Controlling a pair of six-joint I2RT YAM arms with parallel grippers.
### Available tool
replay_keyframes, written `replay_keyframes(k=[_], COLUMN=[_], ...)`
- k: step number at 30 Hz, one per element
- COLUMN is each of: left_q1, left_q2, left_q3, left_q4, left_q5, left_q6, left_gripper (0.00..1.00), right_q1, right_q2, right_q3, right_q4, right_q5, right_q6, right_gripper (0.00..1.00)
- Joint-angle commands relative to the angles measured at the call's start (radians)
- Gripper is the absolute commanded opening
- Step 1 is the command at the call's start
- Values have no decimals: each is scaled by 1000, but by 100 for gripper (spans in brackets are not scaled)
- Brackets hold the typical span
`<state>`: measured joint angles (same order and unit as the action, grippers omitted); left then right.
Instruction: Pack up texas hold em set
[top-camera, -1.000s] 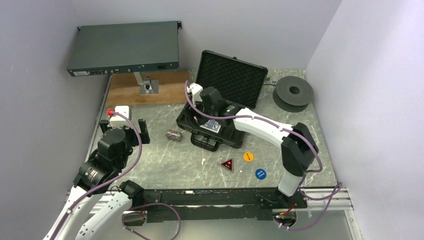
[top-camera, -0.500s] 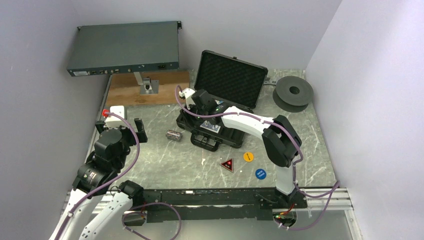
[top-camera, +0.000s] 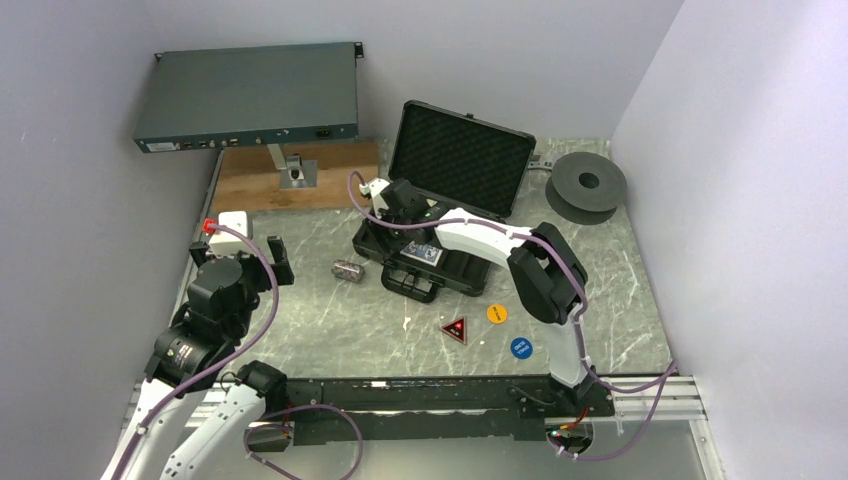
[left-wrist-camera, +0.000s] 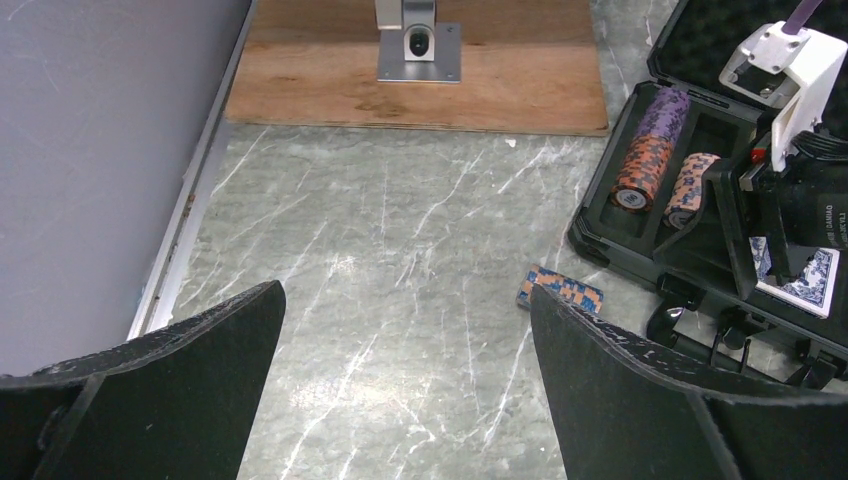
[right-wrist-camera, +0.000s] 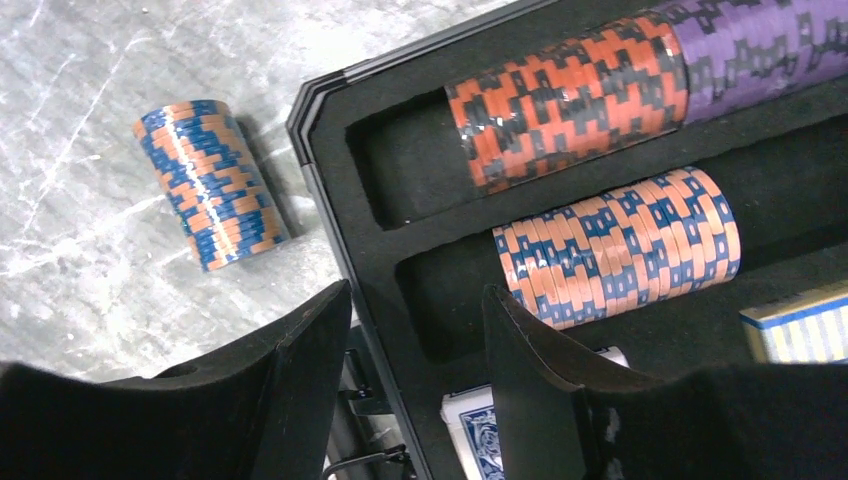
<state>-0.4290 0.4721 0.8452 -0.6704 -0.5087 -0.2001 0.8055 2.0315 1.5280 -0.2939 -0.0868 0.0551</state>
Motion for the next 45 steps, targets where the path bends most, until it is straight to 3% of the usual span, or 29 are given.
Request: replay_keyframes(k=[1,35,45], left_q1=[10,28,30], left_q2=[-6,11,20], left_q3=[1,0,1], left_q4=[32,32,32], left_q5=[18,32,33], left_q6=[2,4,2], left_gripper=[100,100,100], right_q1=[-26,-166,-158], right_q2=[5,117,4], right_q3=[40,227,189], right_q4=[-6,-60,-71], right_q5=[47,57,29], right_q6=[-24,-46,-19], right_gripper=[54,56,58])
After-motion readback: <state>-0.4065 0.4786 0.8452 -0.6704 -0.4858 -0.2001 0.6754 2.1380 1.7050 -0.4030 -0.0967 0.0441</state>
